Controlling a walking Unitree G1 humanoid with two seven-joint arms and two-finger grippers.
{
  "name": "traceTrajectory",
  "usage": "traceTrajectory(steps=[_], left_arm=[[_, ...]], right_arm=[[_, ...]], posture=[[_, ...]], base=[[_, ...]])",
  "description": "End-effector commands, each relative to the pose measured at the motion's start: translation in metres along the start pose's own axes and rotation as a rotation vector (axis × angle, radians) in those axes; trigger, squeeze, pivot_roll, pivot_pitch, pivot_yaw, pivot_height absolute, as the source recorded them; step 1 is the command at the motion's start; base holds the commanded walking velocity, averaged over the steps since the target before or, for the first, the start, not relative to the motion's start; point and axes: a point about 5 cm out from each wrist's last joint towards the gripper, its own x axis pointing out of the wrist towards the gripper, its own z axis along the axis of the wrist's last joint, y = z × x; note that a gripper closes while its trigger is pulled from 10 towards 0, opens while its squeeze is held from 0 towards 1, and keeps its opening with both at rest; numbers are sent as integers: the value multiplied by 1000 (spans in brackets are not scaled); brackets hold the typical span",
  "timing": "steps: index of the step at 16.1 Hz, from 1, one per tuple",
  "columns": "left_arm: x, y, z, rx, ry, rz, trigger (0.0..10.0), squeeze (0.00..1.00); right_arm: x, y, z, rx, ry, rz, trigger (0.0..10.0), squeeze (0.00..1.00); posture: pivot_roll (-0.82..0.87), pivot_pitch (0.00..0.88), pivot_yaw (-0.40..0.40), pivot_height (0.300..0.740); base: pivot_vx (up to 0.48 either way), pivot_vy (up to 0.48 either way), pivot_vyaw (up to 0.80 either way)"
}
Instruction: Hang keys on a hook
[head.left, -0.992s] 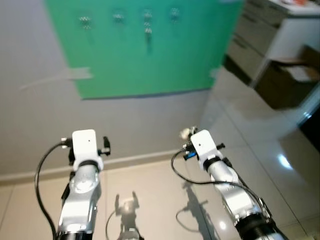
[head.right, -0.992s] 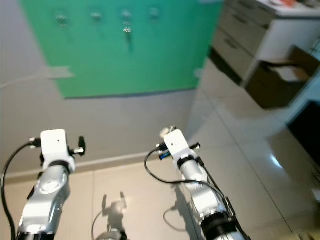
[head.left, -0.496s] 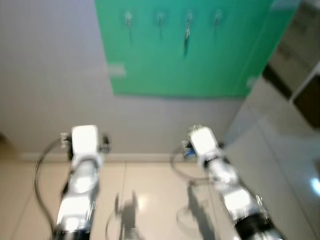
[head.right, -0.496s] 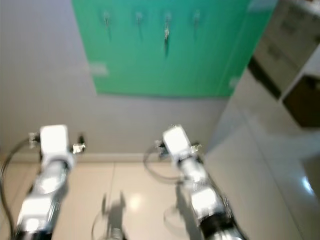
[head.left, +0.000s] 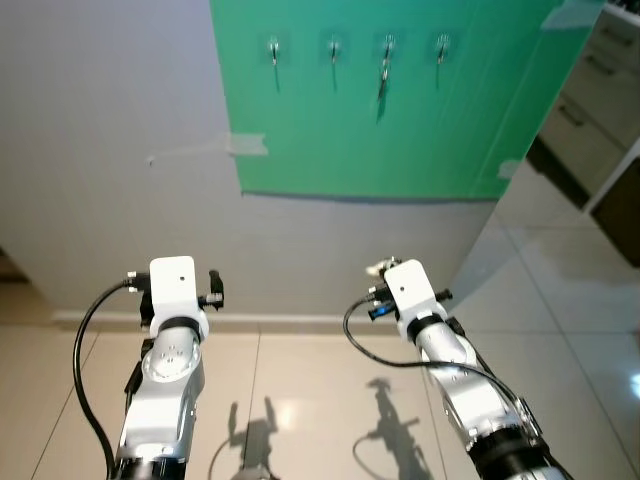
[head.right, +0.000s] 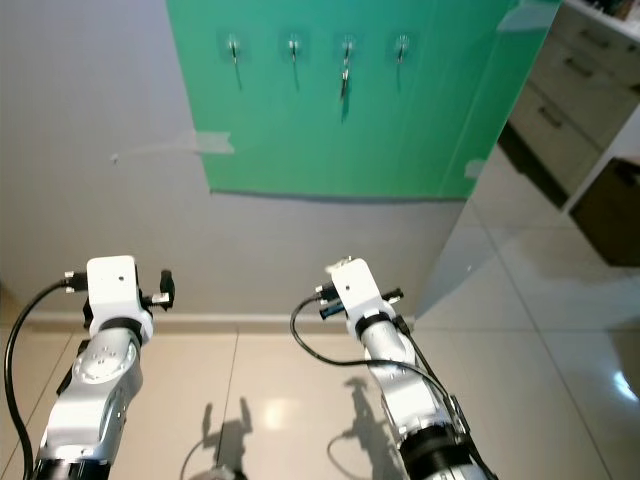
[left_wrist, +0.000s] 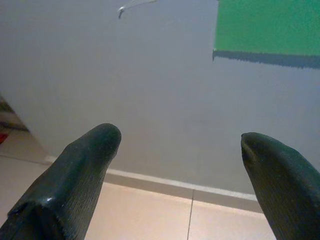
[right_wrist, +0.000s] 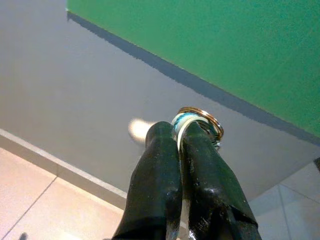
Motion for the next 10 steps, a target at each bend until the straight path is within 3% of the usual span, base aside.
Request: traceTrajectory(steps=[1, 10], left_arm=[[0, 0, 4, 2, -14, 4, 10000, 0], [1, -3, 5, 19, -16, -21, 10000, 0]], right_arm=[[0, -1, 3, -6, -18, -5, 0, 0], [0, 0, 1, -5, -17, 5, 0, 0]], posture=[[-41, 0, -7, 740], [-40, 0, -2, 740]], base=[[435, 0, 0], [445, 0, 0]])
